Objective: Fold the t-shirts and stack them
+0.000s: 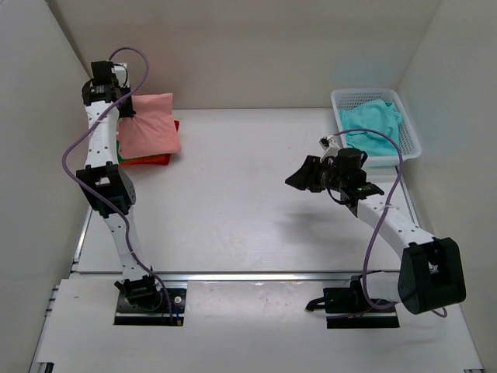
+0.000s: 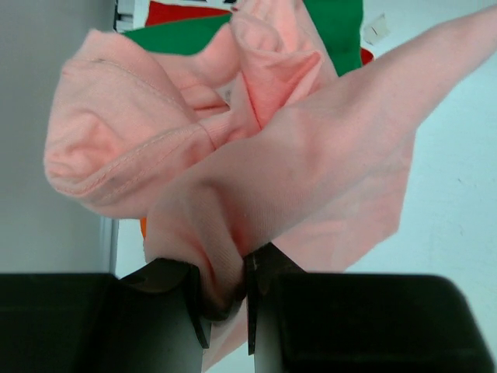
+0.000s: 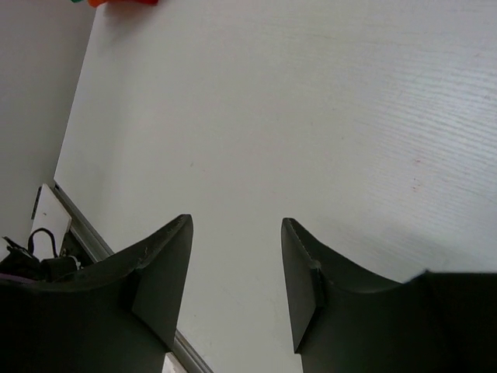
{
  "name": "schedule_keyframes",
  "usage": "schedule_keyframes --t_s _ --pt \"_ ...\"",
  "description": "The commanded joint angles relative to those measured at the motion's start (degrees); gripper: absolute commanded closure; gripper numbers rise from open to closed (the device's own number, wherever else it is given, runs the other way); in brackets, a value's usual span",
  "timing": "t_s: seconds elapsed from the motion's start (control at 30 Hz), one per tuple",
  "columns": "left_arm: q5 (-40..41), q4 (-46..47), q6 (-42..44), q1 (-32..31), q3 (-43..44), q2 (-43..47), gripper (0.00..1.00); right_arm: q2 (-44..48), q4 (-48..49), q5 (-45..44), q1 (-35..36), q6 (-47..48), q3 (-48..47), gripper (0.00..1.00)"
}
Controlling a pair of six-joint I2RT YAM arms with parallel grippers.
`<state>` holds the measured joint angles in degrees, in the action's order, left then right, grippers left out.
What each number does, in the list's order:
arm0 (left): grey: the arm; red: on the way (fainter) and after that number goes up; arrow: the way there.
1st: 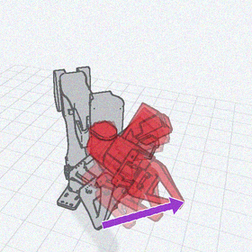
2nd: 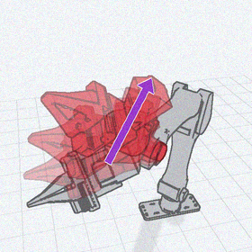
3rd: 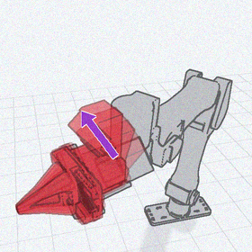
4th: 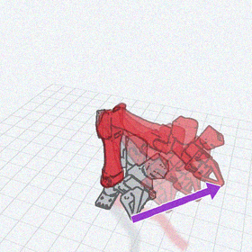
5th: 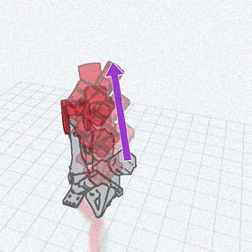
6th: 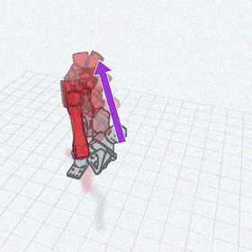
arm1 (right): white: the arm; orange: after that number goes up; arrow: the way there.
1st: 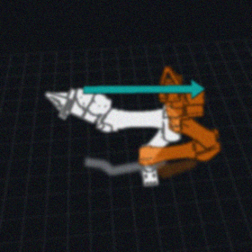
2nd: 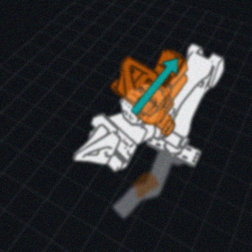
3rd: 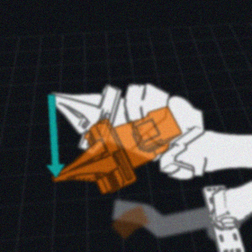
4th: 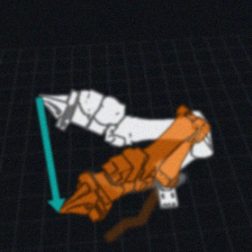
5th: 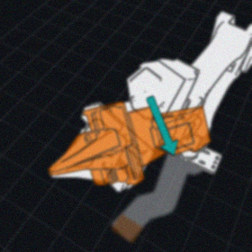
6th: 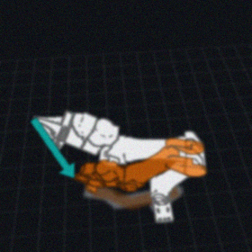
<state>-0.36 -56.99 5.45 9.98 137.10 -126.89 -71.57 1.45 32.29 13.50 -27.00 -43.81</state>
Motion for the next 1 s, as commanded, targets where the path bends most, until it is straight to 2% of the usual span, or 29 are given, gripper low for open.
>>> schedule_keyframes --t_s 0.0,0.23,0.43,0.47,0.5,0.53,0.6,0.67,0.73,0.8,0.9,0.97 --pt "0.0 7.3 1.3 0.7 1.4 -0.6 1.00 -2.2 -1.0 0.6 0.7 0.6 -2.5 0.53" --pt "3.3 16.6 0.4 3.4 4.8 -6.8 1.00 -5.3 -1.5 -1.0 4.1 1.1 -4.4 0.56" --pt "11.3 21.0 -2.2 5.5 6.2 -11.2 1.00 -7.6 -1.1 -2.9 7.1 0.4 -4.3 0.56" --pt "11.5 21.4 -3.0 5.8 6.3 -11.5 0.65 -7.2 -1.0 -3.4 7.0 0.1 -3.7 0.56" --pt "12.1 22.0 -3.5 6.3 6.4 -11.6 0.17 -7.4 -0.8 -3.3 7.8 -0.6 -3.9 0.57" --pt "12.0 22.4 -4.2 6.4 6.6 -11.6 0.01 -7.3 -0.8 -3.9 7.6 -0.7 -3.6 0.56" --pt "10.1 22.2 -6.3 6.9 7.3 -10.5 0.01 -7.0 -0.8 -5.0 8.5 -1.2 -3.0 0.56" --pt "0.6 22.5 -9.6 7.3 6.2 -8.7 0.01 -5.4 -1.3 -6.9 8.7 -1.2 -3.0 0.57" --pt "-5.1 22.5 -11.1 6.6 3.3 -3.5 0.01 -4.5 -4.3 -10.4 9.5 -1.3 -2.6 0.57" --pt "-4.1 20.5 -10.5 3.3 -1.8 2.0 0.01 -2.0 -5.4 -13.7 8.7 -0.9 -1.6 0.58" --pt "7.9 25.4 -6.2 -9.1 -24.4 15.7 0.01 -0.8 -9.6 -16.8 6.0 1.7 -1.6 0.58" --pt "16.0 29.6 -2.7 -16.2 -35.7 25.2 0.01 -0.9 -15.0 -18.9 2.9 4.8 -2.3 0.58"
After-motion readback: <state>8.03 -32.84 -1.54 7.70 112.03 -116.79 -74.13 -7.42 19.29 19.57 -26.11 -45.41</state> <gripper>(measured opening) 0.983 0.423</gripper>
